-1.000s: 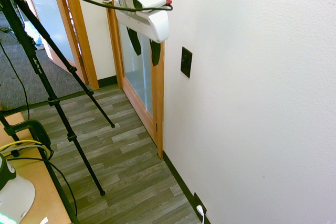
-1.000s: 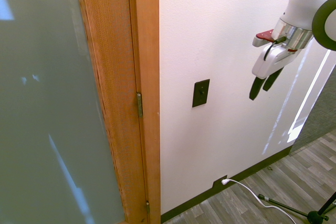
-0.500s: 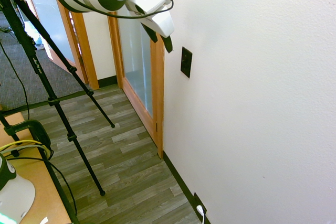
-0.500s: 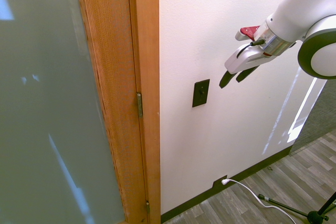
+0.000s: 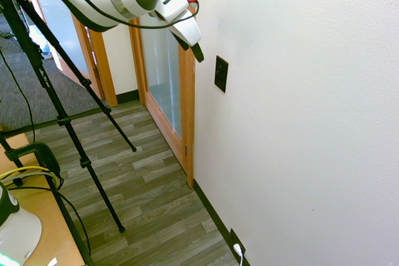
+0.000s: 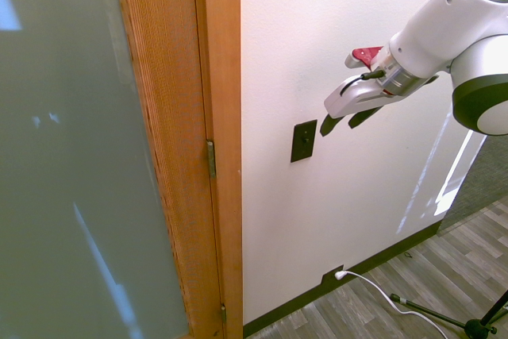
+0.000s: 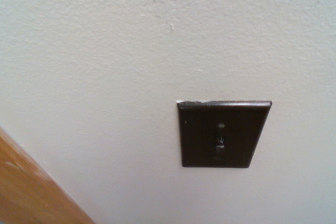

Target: Turn off the light

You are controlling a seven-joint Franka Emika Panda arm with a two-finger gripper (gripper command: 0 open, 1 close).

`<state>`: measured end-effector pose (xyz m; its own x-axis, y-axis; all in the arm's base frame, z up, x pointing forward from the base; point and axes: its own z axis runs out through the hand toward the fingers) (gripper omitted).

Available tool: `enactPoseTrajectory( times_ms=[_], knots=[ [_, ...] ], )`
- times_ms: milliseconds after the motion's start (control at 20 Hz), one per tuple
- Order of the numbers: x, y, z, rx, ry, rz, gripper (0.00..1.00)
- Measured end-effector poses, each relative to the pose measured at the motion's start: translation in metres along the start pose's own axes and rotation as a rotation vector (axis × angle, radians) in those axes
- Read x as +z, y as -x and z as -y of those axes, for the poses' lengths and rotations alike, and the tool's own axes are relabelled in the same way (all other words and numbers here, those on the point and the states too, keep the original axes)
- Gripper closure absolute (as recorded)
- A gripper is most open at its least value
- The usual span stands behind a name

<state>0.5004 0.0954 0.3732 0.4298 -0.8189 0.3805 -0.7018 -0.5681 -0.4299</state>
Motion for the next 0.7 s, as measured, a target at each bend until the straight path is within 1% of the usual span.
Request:
enactPoseTrajectory(
  times_ms=[200, 450, 700],
  knots=[
    [0.021, -0.015, 0.013, 0.012, 0.004, -0.033, 0.00],
    [0.065, -0.025, 0.031, 0.024, 0.011, -0.007, 0.00],
    [0.077, -0.031, 0.037, 0.033, 0.021, -0.009, 0.00]
  ],
)
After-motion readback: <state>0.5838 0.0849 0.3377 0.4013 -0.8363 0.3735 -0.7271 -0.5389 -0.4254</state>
